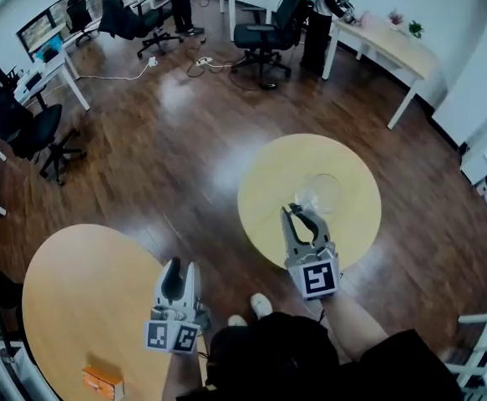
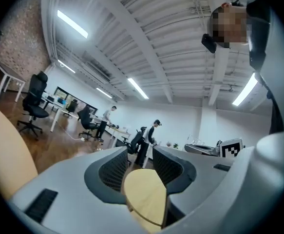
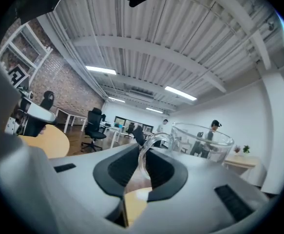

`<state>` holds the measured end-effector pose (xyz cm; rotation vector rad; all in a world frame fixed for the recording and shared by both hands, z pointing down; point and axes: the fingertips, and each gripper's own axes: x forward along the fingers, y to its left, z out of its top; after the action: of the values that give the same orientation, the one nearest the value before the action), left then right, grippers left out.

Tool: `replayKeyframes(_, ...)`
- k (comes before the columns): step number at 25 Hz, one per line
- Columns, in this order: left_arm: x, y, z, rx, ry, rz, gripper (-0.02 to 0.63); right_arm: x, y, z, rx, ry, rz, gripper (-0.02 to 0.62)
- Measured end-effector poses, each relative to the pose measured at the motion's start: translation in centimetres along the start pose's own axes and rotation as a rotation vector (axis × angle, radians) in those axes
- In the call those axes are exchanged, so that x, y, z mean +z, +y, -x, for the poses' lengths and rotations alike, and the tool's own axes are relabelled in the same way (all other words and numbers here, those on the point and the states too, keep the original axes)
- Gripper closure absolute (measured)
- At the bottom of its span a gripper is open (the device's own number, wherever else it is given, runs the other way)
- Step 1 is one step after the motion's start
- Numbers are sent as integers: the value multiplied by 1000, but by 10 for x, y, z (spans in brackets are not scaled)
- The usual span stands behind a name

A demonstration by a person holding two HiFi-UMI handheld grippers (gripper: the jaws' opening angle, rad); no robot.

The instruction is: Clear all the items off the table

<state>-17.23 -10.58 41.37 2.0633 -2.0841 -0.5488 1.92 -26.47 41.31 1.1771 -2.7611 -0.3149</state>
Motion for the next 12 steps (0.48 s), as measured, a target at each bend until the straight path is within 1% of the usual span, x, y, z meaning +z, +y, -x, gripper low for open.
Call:
replayKeyframes(4,-19,-16,-48,-145,48,32,451,-19,-39,6,-113,43,33,551)
replayKeyframes(6,-33,-25,-65,-195,86,26,459,-35,-52,17,-156,70,14,551)
replayKeyframes(8,-44,-36,-81,-225,111,22,458,-54,-65,25,-184,104,-13,551)
replayKeyframes(12,-75,-48,-107,-251,177,12,459,-95,-84,25,-200,166,-34,549)
